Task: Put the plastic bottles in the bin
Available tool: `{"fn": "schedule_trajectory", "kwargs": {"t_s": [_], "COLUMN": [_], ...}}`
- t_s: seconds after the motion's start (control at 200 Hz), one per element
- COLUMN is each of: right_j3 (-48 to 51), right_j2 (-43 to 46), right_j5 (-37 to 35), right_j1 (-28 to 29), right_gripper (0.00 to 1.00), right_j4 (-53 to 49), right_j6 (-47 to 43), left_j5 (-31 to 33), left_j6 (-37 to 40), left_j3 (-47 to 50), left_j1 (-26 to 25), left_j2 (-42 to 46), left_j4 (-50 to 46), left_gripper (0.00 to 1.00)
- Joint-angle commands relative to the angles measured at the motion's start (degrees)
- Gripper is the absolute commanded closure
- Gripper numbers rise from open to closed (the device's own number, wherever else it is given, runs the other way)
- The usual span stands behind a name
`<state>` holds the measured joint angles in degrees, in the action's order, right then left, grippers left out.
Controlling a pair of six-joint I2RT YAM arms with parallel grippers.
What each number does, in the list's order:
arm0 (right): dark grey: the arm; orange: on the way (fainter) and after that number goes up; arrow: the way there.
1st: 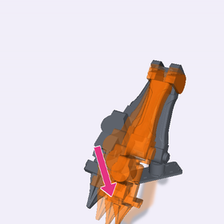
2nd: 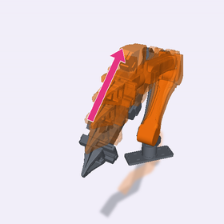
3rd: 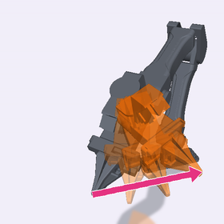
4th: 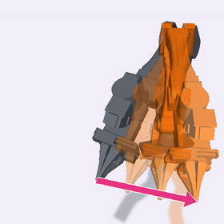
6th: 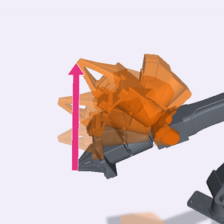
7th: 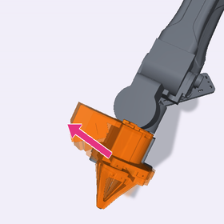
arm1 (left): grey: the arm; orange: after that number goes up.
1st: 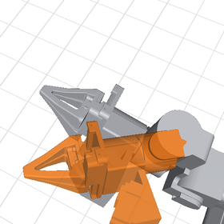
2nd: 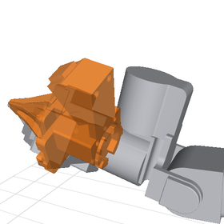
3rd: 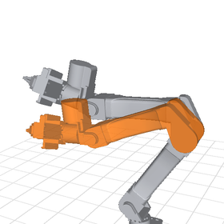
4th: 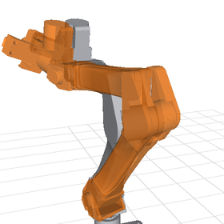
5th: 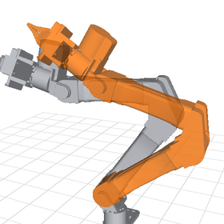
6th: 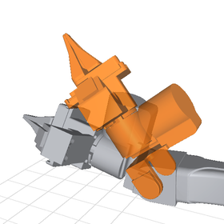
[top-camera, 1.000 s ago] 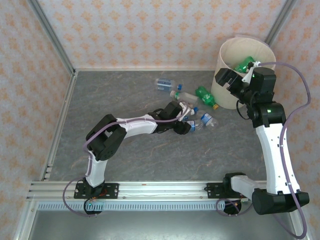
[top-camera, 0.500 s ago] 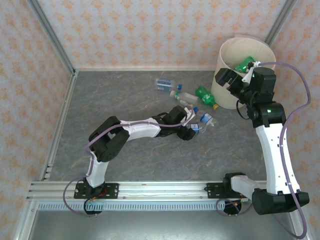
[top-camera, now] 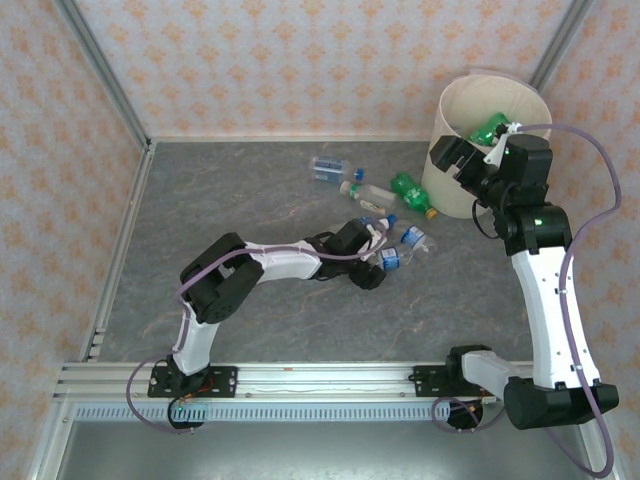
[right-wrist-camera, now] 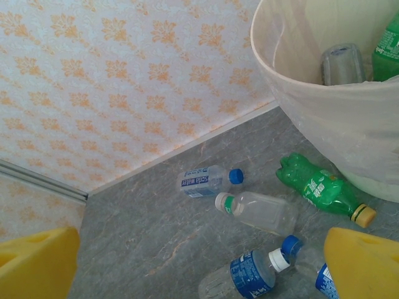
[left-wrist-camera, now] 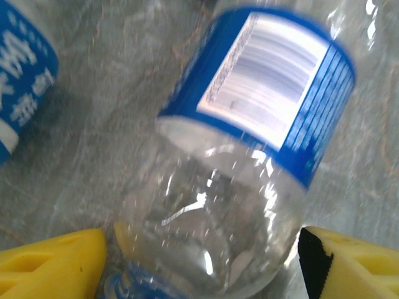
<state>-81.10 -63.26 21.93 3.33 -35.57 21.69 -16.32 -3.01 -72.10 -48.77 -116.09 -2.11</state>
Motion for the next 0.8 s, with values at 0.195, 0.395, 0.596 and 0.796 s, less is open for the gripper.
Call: {"fn": "schedule_trajectory", "kwargs": {"t_s": [0.195, 0.395, 0.596, 0.796], "right_j3": [0.7, 0.9, 1.6, 3.3], "right_j2": [0.7, 0.8, 1.6, 2.5], "right_j5": [0.7, 0.8, 0.7, 1.4], "right_j1": [0.1, 0.1, 0.1, 0.1], "right_gripper": [0.0, 0.0, 0.0, 0.0], "right_j4": [2.3, 2.3, 3.0, 4.9], "right_j6": [1.1, 1.4, 2.4, 4.8], "left_j5": [0.7, 0.8, 0.0, 0.2], "left_j6": [0.1, 0.3, -0.4, -1.5], "left_j3": [3.3, 2.7, 3.7, 6.6], "left_j1": [-0.5, -0.6, -0.7, -1.1], "left_j2": [2.1, 3.0, 5.5, 11.6], "left_j4": [0.5, -0.2, -0.1, 0.4], "left_gripper": [0.35, 0.55, 0.68, 0.77]}}
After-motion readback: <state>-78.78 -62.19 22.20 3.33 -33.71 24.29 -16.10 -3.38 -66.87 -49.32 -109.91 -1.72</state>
